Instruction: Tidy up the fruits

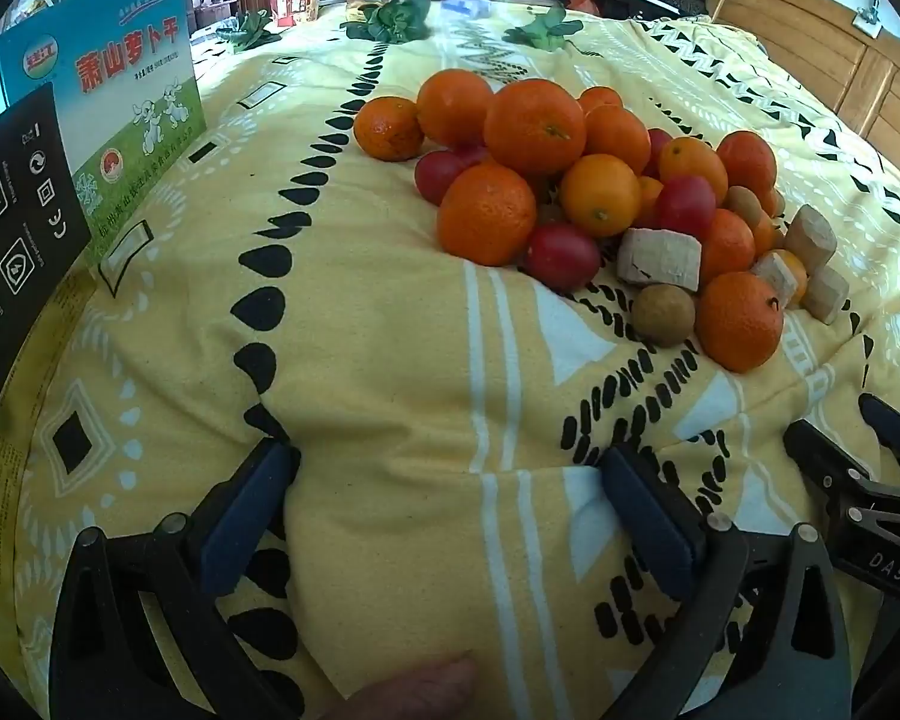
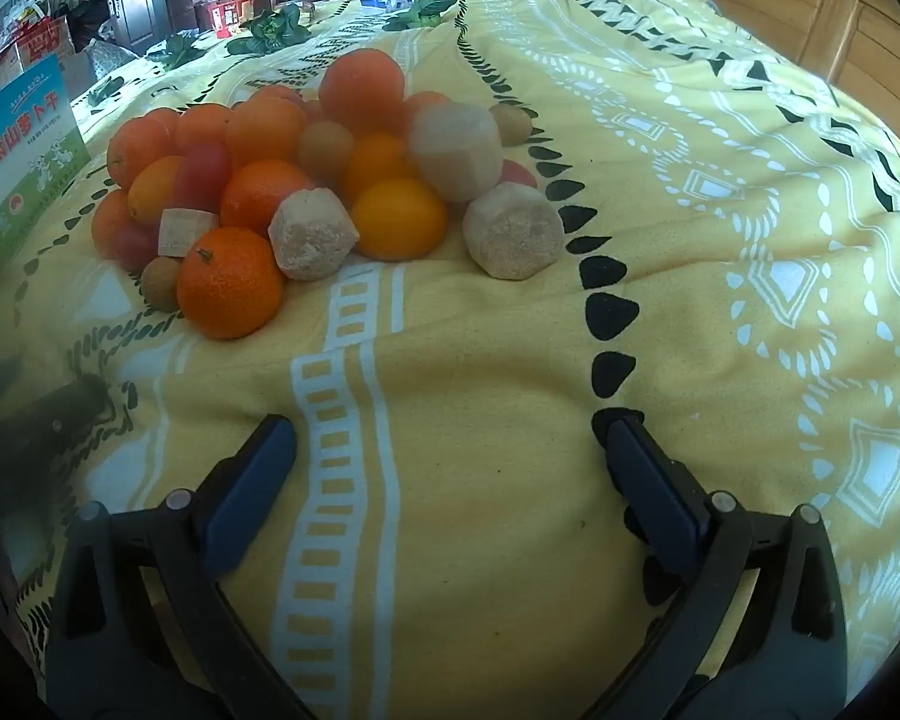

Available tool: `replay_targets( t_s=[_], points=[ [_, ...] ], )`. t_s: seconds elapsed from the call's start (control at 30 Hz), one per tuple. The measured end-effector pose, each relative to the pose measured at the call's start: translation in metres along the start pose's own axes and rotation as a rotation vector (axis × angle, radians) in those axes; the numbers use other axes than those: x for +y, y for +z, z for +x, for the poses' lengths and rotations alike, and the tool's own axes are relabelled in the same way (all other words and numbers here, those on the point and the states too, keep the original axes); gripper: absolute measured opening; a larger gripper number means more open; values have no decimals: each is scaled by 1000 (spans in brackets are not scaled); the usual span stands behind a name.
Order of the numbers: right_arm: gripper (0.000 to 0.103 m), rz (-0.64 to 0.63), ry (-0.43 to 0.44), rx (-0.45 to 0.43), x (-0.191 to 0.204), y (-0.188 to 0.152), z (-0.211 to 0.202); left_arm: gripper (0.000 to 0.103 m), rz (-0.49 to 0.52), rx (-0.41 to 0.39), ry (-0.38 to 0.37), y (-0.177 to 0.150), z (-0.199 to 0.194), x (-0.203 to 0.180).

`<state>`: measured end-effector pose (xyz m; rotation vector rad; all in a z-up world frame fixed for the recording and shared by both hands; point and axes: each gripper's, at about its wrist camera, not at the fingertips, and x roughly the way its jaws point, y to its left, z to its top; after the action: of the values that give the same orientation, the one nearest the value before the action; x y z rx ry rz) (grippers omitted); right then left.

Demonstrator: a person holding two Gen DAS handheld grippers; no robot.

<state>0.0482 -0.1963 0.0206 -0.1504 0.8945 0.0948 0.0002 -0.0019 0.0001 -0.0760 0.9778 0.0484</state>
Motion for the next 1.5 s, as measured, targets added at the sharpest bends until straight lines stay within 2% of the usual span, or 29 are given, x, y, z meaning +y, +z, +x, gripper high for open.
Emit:
replay_targets(
  t_s=[0.07,0.13,0.57,1.5],
  points=[
    [103,2,3,1,0,0,-1,103,3,0,6,0,0,-2],
    [103,2,2,2,0,0,-1,103,-12,8,-22,0,-1,4],
    [103,3,4,3,0,0,0,103,-22,-4,-22,-8,-9,3],
    [103,2,4,3,0,0,0,103,16,0,21,-6,-1,-6]
  ],
)
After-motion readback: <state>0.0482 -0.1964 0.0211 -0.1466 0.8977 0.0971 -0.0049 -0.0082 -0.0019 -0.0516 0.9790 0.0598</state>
